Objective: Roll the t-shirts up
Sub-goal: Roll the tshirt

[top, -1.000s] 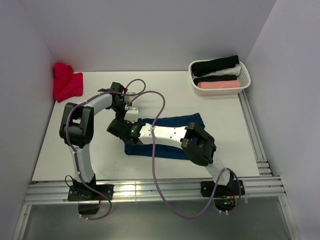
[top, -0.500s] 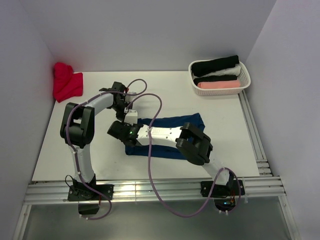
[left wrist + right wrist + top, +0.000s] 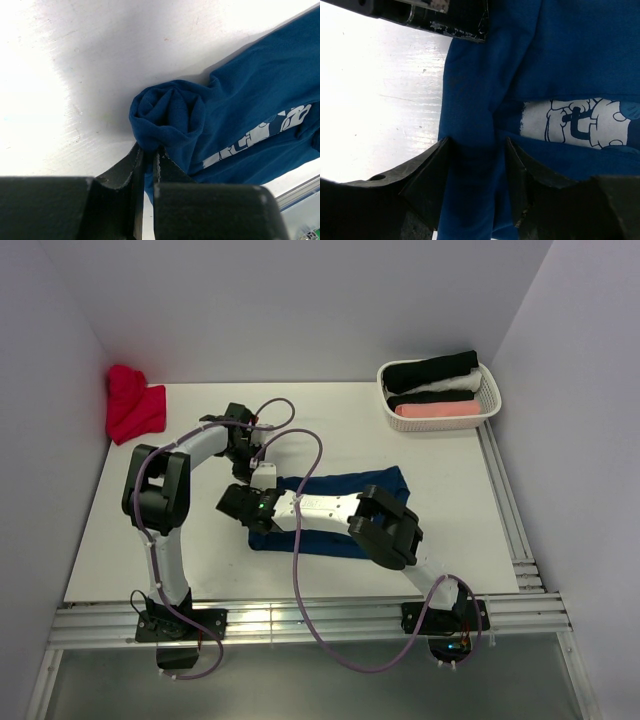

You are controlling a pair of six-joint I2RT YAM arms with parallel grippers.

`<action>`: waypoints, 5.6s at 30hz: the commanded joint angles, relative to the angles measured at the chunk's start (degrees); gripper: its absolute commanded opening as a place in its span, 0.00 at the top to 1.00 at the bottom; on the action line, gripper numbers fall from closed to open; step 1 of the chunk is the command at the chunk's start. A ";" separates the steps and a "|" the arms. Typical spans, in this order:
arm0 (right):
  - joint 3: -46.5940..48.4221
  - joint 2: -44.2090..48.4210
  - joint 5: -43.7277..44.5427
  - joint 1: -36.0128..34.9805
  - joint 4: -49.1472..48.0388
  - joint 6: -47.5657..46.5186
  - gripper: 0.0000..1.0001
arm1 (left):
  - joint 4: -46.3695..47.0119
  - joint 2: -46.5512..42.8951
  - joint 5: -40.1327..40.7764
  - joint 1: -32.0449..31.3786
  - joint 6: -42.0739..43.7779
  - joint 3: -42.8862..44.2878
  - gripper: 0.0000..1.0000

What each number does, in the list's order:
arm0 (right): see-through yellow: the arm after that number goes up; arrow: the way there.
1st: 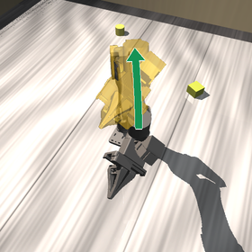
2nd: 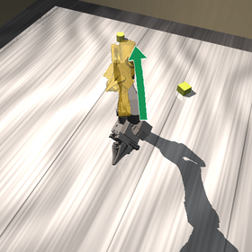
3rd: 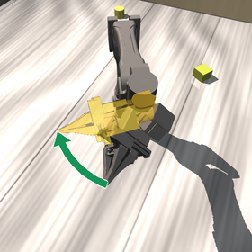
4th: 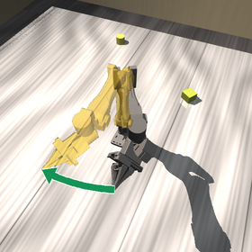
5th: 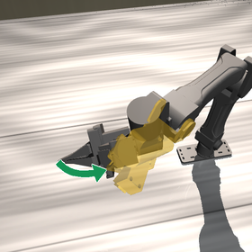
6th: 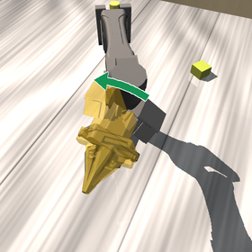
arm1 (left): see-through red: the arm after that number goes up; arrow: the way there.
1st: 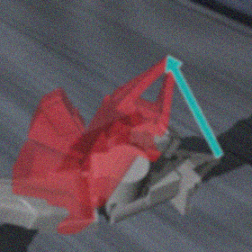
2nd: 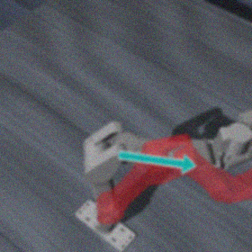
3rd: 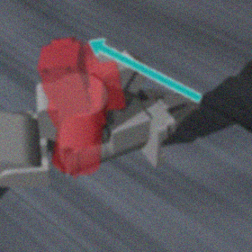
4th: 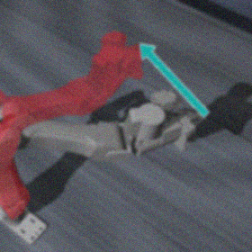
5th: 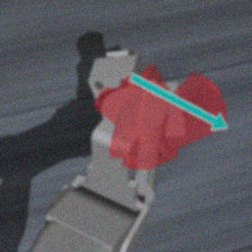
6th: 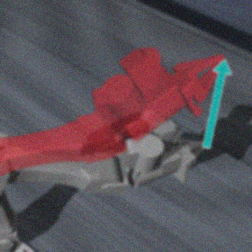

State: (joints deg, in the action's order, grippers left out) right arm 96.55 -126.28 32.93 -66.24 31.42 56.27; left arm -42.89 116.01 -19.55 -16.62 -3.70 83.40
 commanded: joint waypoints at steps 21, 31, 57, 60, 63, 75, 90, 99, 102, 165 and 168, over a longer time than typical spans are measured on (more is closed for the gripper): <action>14.36 -3.44 5.92 -2.41 8.22 -3.62 0.45 | 0.27 1.68 2.85 -1.04 0.19 3.35 0.94; 16.83 -7.75 4.43 -1.97 12.43 -1.87 0.44 | 0.18 1.77 3.38 -1.22 0.10 3.62 0.94; 11.91 -7.76 -1.99 -1.88 17.89 3.76 0.64 | -1.66 2.30 1.45 -1.04 1.16 8.45 0.54; 8.31 -5.74 -3.65 -1.35 14.12 4.02 0.69 | -2.72 1.95 -0.57 -0.17 1.51 10.90 0.45; 1.29 -1.53 -6.46 -0.48 6.05 4.64 0.72 | -4.21 1.77 -3.38 1.41 2.29 13.89 0.40; -35.81 14.04 -27.99 6.64 -55.47 12.63 0.73 | -7.12 -0.78 -15.59 10.82 8.53 13.38 0.38; -41.88 8.06 -33.64 8.49 -76.60 22.04 0.75 | -2.29 -1.93 -20.08 14.69 13.55 -0.60 0.40; -43.90 10.44 -30.12 8.05 -68.43 23.09 0.76 | 2.20 -2.71 -23.16 13.20 11.88 -4.99 0.41; -44.17 11.05 -29.24 7.97 -66.14 23.79 0.76 | 3.69 -2.71 -23.43 12.49 10.57 -5.70 0.42; -1.63 2.09 -1.90 0.50 -0.22 5.08 0.53 | 0.01 -4.21 1.97 0.27 5.02 2.65 0.45; -0.49 1.30 -2.17 0.50 0.40 4.38 0.50 | -0.78 -3.86 1.36 0.36 4.94 4.14 0.46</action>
State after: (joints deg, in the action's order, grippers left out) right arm 93.86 -123.79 30.28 -66.11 28.86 61.41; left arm -42.63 112.86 -16.69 -16.01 1.67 84.49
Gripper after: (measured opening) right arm 0.491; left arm 0.546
